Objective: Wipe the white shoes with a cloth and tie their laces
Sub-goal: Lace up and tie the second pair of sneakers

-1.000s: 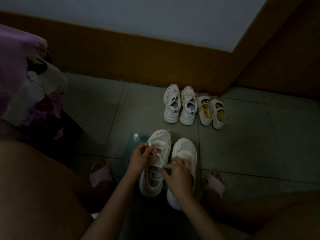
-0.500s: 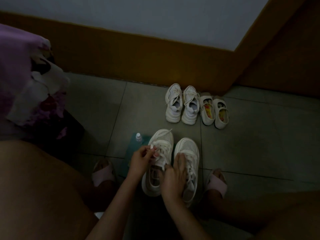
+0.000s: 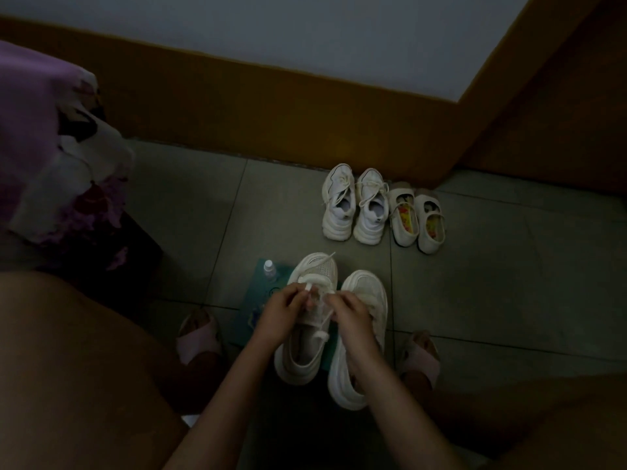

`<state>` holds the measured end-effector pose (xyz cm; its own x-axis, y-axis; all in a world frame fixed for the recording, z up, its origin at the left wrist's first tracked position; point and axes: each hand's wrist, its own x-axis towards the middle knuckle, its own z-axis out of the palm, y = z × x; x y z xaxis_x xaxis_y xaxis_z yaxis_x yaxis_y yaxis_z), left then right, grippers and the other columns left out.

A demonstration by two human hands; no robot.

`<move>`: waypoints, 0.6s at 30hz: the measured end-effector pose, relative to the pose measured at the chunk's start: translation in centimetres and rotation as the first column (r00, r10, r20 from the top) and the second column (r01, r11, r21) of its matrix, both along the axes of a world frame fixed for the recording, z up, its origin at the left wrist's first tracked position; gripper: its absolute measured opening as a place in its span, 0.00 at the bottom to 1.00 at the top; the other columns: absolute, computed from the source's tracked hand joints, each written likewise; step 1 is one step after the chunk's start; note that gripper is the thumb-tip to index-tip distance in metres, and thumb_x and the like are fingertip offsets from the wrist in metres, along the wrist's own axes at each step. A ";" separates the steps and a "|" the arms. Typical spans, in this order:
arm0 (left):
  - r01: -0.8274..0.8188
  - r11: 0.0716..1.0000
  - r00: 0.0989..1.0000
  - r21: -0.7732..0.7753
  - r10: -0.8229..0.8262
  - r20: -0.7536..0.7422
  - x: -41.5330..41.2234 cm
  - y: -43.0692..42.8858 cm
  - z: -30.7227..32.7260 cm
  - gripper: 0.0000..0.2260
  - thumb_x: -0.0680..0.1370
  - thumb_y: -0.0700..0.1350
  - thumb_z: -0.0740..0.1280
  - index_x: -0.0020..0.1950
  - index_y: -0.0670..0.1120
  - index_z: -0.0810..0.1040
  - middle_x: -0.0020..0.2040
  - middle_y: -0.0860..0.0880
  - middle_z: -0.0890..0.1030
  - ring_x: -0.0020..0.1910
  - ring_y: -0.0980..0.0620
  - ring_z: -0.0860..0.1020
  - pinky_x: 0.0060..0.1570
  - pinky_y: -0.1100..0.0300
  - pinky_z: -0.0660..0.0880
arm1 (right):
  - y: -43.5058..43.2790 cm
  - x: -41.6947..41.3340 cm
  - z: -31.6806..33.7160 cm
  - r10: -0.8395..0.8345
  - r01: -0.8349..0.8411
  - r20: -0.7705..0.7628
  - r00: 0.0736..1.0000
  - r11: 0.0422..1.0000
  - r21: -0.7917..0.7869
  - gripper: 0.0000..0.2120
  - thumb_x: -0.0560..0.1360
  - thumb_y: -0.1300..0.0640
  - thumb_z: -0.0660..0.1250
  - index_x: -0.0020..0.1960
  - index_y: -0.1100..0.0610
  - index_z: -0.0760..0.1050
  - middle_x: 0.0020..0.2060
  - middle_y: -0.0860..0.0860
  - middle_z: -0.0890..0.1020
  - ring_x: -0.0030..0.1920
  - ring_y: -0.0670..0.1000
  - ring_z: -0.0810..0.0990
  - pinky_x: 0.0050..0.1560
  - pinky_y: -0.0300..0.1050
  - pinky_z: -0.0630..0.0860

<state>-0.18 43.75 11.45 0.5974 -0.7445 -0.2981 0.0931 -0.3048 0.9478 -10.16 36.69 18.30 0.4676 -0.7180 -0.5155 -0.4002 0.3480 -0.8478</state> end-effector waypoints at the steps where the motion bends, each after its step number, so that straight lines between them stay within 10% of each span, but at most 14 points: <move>1: 0.065 0.998 0.997 0.024 -0.065 0.032 0.0 -0.2 0.1 0.10 0.80 0.36 0.59 0.43 0.43 0.78 0.37 0.49 0.78 0.36 0.64 0.75 0.43 0.68 0.71 | -0.7 0.4 0.6 0.019 -0.019 0.025 1.000 1.000 -0.004 0.07 0.75 0.65 0.63 0.39 0.58 0.75 0.32 0.49 0.77 0.30 0.39 0.76 0.28 0.27 0.69; 5: 0.243 0.968 0.965 0.069 -0.248 0.081 0.0 -1.0 0.1 0.09 0.79 0.43 0.62 0.54 0.41 0.79 0.45 0.48 0.80 0.44 0.57 0.75 0.49 0.60 0.72 | -3.2 2.3 1.5 0.198 -0.198 -0.011 0.980 0.973 -0.117 0.11 0.75 0.64 0.64 0.35 0.56 0.72 0.29 0.50 0.75 0.28 0.41 0.73 0.34 0.34 0.70; 12: 0.220 0.972 0.972 0.086 -0.226 0.063 0.9 -1.7 0.4 0.12 0.78 0.44 0.65 0.35 0.45 0.72 0.30 0.50 0.70 0.32 0.56 0.69 0.36 0.61 0.66 | -7.5 5.4 0.0 0.218 -0.258 -0.141 0.966 0.860 -0.441 0.05 0.72 0.61 0.69 0.47 0.60 0.77 0.43 0.53 0.78 0.48 0.52 0.77 0.54 0.51 0.73; 15: 0.180 0.983 0.982 0.038 -0.178 -0.056 1.2 -1.8 0.8 0.12 0.80 0.42 0.61 0.37 0.48 0.77 0.32 0.50 0.76 0.33 0.56 0.74 0.41 0.62 0.70 | -7.7 4.3 -0.3 0.237 -0.323 -0.241 0.941 0.845 -0.426 0.13 0.73 0.66 0.65 0.58 0.61 0.75 0.54 0.55 0.76 0.57 0.52 0.74 0.57 0.41 0.71; 18: 0.164 0.986 0.984 0.044 -0.160 -0.078 1.5 -1.8 0.5 0.15 0.81 0.44 0.59 0.36 0.48 0.78 0.29 0.53 0.78 0.36 0.52 0.75 0.45 0.56 0.71 | -6.3 2.2 -1.2 0.486 -0.523 -0.198 0.851 0.818 -0.239 0.11 0.75 0.71 0.60 0.55 0.68 0.76 0.51 0.61 0.81 0.43 0.41 0.77 0.42 0.24 0.71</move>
<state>1.32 41.97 11.92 0.4455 -0.8124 -0.3763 0.1075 -0.3687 0.9233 -7.92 30.38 17.09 0.7495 -0.5186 -0.4116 -0.5620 -0.1698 -0.8095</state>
